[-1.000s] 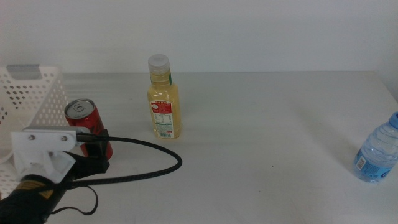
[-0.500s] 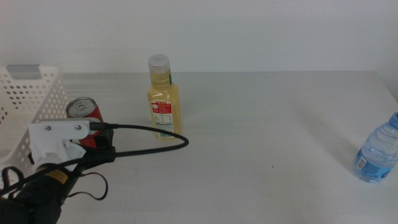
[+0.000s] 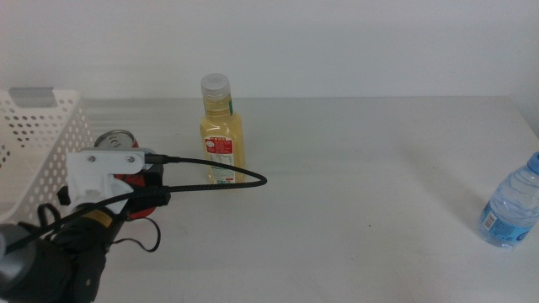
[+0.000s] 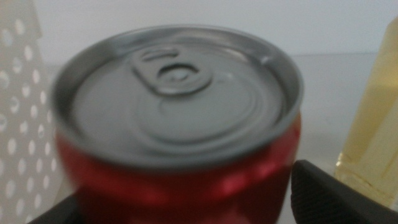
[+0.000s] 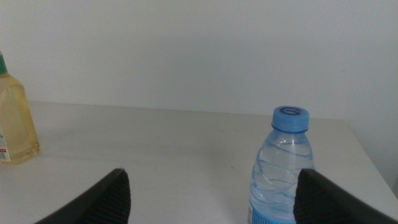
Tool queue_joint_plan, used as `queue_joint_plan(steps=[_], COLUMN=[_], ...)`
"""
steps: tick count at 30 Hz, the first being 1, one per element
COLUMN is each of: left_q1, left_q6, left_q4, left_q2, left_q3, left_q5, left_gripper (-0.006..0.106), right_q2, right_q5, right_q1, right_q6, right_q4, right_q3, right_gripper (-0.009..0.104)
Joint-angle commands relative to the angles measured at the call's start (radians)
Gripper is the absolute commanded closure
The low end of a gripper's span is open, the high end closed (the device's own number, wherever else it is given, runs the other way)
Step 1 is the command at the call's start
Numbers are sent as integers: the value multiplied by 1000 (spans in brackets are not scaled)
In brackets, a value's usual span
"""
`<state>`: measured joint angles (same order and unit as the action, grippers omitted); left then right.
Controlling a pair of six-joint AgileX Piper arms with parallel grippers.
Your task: Use arms to grab the bottles and put them into the dustbin to the left of the table.
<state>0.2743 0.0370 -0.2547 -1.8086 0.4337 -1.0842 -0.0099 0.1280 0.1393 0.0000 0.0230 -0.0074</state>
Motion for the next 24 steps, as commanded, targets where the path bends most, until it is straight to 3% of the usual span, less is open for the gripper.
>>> queue_joint_plan(steps=[1,7,9,10,14,19,24], left_q1=[2,2,2,2,2,2,2], left_q6=[20,34,33,33,3,-9,-7], left_q4=[-6,-5,0,17,48,48,61], left_q2=[15,7,7,7,24,141,323], left_q3=[43,65,65,64,41,-13,-25], left_q5=[-80,-90,-93,-91,-86,-31,204], left_gripper=[15,45,61,76,104,105,105], right_q2=[-27,-27,-27,-27,-27,-27,-27], right_q5=[-78,-78,-78,-78,-78,-78,-78], right_q1=[-3,-3,-3,-3,-3,-3,-3], right_q6=[-5,-5,-5,-5,-5,-5,-5], right_q4=[-6,-6,-6,-6,-6,-6,-6], right_q3=[-28,-28,-28,-28,-28,-28,-28], right_gripper=[26,26,26,26,26,26,26])
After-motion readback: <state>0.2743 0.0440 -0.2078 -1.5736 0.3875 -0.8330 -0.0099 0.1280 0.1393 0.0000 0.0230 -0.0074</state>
